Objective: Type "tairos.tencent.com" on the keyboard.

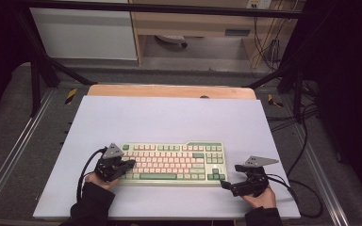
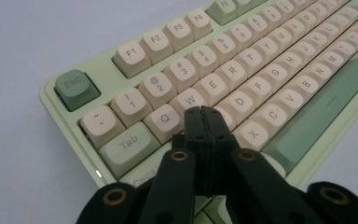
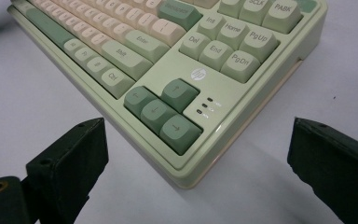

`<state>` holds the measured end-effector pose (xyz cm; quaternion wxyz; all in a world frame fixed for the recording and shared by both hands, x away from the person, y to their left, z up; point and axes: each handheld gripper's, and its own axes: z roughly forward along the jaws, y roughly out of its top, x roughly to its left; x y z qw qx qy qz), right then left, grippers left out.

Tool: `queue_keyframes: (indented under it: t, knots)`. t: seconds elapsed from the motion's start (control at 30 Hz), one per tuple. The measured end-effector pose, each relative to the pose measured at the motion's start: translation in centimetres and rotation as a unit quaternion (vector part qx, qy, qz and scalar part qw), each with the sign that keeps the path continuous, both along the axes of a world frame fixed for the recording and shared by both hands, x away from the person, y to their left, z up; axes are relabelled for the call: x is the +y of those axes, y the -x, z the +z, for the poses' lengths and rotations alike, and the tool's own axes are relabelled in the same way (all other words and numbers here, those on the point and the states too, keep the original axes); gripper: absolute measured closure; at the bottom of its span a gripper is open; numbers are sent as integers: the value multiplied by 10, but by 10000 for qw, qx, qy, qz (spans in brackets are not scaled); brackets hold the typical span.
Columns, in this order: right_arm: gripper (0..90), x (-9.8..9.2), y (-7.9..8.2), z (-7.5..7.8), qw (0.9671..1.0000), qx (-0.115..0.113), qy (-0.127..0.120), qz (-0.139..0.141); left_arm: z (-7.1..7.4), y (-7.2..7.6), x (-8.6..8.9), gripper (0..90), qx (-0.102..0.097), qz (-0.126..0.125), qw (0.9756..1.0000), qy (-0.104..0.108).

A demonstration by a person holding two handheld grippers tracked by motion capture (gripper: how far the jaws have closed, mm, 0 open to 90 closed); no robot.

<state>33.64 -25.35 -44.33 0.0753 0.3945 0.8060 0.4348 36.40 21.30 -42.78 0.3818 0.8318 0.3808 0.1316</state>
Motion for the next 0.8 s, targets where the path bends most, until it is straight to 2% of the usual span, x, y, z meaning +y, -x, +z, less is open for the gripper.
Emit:
queue_keyframes:
  t: [0.47,0.8]
  knots:
    - [98,16,3,14,9999,-80,56,116,5,3,0,897,-78,16,9999,73]
    - [303,31,5,19,9996,-156,-93,195,7,5,-1,897,-103,-13,9999,102]
